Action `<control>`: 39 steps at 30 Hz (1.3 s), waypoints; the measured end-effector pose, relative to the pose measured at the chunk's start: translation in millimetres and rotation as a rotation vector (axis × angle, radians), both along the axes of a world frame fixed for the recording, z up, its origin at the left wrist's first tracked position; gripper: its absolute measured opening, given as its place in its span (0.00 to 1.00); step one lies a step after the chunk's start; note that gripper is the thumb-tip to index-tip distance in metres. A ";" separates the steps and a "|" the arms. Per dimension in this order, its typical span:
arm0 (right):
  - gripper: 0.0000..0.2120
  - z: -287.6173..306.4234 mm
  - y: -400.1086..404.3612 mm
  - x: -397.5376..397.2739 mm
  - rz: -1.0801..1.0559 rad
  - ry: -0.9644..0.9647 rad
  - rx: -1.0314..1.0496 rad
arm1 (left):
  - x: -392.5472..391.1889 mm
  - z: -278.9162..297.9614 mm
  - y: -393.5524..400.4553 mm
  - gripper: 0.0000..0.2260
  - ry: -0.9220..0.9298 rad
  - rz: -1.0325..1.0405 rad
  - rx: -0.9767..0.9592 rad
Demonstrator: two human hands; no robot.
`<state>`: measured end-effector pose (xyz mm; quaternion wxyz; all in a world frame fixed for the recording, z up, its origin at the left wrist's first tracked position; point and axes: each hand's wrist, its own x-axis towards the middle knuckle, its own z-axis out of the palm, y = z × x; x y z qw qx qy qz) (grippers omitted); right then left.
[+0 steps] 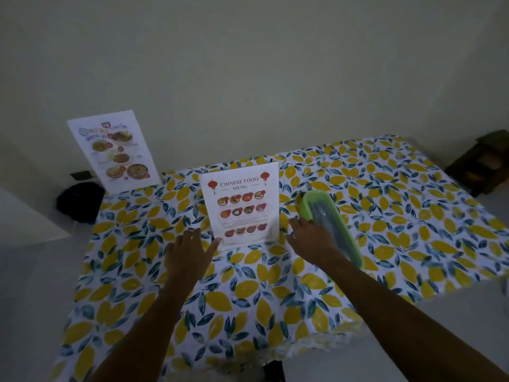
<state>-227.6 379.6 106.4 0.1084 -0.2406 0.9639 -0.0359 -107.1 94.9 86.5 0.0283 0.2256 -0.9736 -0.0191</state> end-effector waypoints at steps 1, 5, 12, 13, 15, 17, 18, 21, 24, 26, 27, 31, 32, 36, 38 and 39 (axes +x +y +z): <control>0.23 -3.6 -1.2 -9.0 -0.002 -0.006 0.011 | -4.5 -7.1 -5.3 0.38 -0.014 0.018 -0.008; 0.24 -17.0 -17.1 -44.7 0.013 -0.038 0.065 | -22.8 -26.3 -15.7 0.37 -0.041 0.040 0.003; 0.23 -49.7 -45.5 -81.9 -0.049 -0.121 -0.098 | -60.5 -32.8 -12.0 0.18 -0.050 0.007 0.387; 0.22 -51.2 -45.7 -84.0 -0.060 -0.124 -0.112 | -62.6 -33.2 -13.2 0.17 -0.037 0.008 0.381; 0.20 -50.4 -43.9 -88.3 -0.047 -0.131 -0.128 | -65.9 -32.2 -15.3 0.17 -0.027 -0.005 0.341; 0.18 -41.6 -41.3 -94.3 -0.034 -0.126 -0.144 | -71.9 -26.6 -15.8 0.17 -0.027 -0.022 0.328; 0.17 -37.4 -39.6 -99.7 -0.036 -0.119 -0.155 | -77.4 -22.2 -15.6 0.17 -0.016 -0.027 0.325; 0.17 -17.5 -35.6 -121.2 -0.049 -0.074 -0.174 | -100.9 -4.9 -13.6 0.17 0.056 -0.086 0.302; 0.17 4.7 -27.8 -143.6 -0.044 -0.009 -0.186 | -125.1 19.3 -7.7 0.16 0.116 -0.111 0.285; 0.16 20.4 -19.2 -156.5 -0.056 0.021 -0.210 | -142.3 30.2 -4.3 0.17 0.149 -0.133 0.254; 0.15 28.0 -14.1 -162.4 -0.060 0.035 -0.228 | -150.9 35.1 -1.7 0.18 0.171 -0.148 0.250; 0.13 50.4 14.6 -184.6 -0.127 0.042 -0.304 | -185.0 57.6 24.7 0.16 0.217 -0.192 0.269; 0.13 53.9 24.2 -190.2 -0.135 0.050 -0.319 | -193.4 63.1 35.1 0.16 0.221 -0.205 0.256; 0.14 61.2 72.7 -212.9 -0.150 0.102 -0.329 | -222.0 77.2 80.7 0.15 0.231 -0.215 0.258; 0.15 61.1 102.4 -224.0 -0.147 0.117 -0.316 | -233.4 78.5 106.9 0.16 0.223 -0.232 0.249; 0.15 62.3 118.2 -229.7 -0.147 0.122 -0.313 | -238.9 78.9 122.0 0.16 0.218 -0.238 0.245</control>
